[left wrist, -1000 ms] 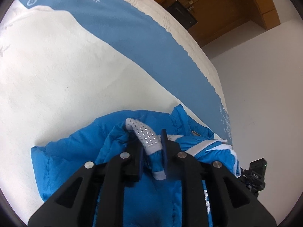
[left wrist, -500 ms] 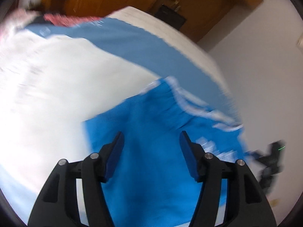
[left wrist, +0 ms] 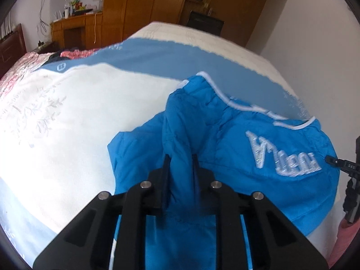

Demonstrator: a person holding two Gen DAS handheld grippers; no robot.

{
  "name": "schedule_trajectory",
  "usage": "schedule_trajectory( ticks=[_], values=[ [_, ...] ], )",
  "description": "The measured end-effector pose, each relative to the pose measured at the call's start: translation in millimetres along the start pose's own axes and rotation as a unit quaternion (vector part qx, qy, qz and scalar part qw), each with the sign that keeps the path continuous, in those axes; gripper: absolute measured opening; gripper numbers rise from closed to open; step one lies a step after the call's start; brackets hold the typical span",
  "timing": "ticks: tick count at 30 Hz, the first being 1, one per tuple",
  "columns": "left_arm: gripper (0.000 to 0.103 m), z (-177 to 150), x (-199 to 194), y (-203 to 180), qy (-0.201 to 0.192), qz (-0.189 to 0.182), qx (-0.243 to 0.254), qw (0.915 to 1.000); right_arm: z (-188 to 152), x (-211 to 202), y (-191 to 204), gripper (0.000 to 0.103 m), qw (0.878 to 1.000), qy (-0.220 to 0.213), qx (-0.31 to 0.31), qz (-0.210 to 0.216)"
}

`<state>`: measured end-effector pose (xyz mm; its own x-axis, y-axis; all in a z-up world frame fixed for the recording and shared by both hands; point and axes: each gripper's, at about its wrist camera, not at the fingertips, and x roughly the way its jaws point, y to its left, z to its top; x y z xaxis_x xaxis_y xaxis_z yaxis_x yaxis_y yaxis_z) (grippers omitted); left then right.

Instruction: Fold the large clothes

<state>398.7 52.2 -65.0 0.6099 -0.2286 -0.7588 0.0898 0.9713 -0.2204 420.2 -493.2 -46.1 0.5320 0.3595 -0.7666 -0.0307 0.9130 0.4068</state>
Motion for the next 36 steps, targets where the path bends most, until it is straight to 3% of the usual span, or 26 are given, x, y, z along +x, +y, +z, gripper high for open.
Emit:
schedule_trajectory(
  ticks=[2, 5, 10, 13, 16, 19, 22, 24, 28, 31, 36],
  values=[
    [0.02, -6.6, 15.5, 9.8, 0.018, -0.014, -0.007, 0.9997, -8.4, 11.0, -7.6, 0.011, 1.0, 0.013, 0.006, -0.002],
    [0.023, -17.1, 25.7, 13.5, 0.012, -0.028, -0.007, 0.9995, -22.4, 22.3, -13.8, 0.014, 1.0, 0.006, 0.008, 0.005],
    [0.024, -22.9, 28.0, 6.1, -0.004, 0.003, 0.002, 1.0, -28.0, 32.5, -2.9, 0.015, 0.999, -0.017, -0.009, -0.031],
    [0.026, -19.1, 23.0, 4.4, -0.002, 0.012, -0.002, 0.9999, -26.4, 26.1, 1.3, 0.017, 0.999, -0.023, 0.006, -0.03],
    [0.03, -14.0, 0.2, 6.7, -0.005, 0.02, -0.023, 0.9995, -30.1, -6.3, 1.8, 0.024, 0.997, -0.059, 0.02, -0.034],
    [0.031, -14.3, -45.7, 1.9, -0.067, 0.05, -0.019, 0.9963, -39.9, -44.0, 21.0, 0.024, 0.991, -0.115, -0.004, -0.068],
    [0.031, -20.5, -68.9, -28.2, -0.092, 0.029, -0.002, 0.9953, -52.2, -55.5, 56.3, 0.024, 0.989, -0.135, -0.033, -0.042],
    [0.031, -29.5, -71.2, -53.5, -0.094, 0.012, 0.018, 0.9954, -64.2, -46.7, 85.4, 0.023, 0.988, -0.134, -0.06, -0.042],
    [0.031, -57.1, -58.4, -98.9, -0.096, 0.015, 0.065, 0.9931, -92.7, -11.9, 131.4, 0.014, 0.984, -0.135, -0.104, -0.054],
    [0.026, -69.9, -32.4, -115.1, -0.073, -0.002, 0.08, 0.9941, -98.6, 9.6, 135.8, 0.01, 0.986, -0.121, -0.099, -0.049],
    [0.025, -83.1, -1.5, -120.8, -0.058, 0.008, 0.109, 0.9923, -102.1, 33.4, 129.7, 0.005, 0.989, -0.105, -0.088, -0.061]
  ],
)
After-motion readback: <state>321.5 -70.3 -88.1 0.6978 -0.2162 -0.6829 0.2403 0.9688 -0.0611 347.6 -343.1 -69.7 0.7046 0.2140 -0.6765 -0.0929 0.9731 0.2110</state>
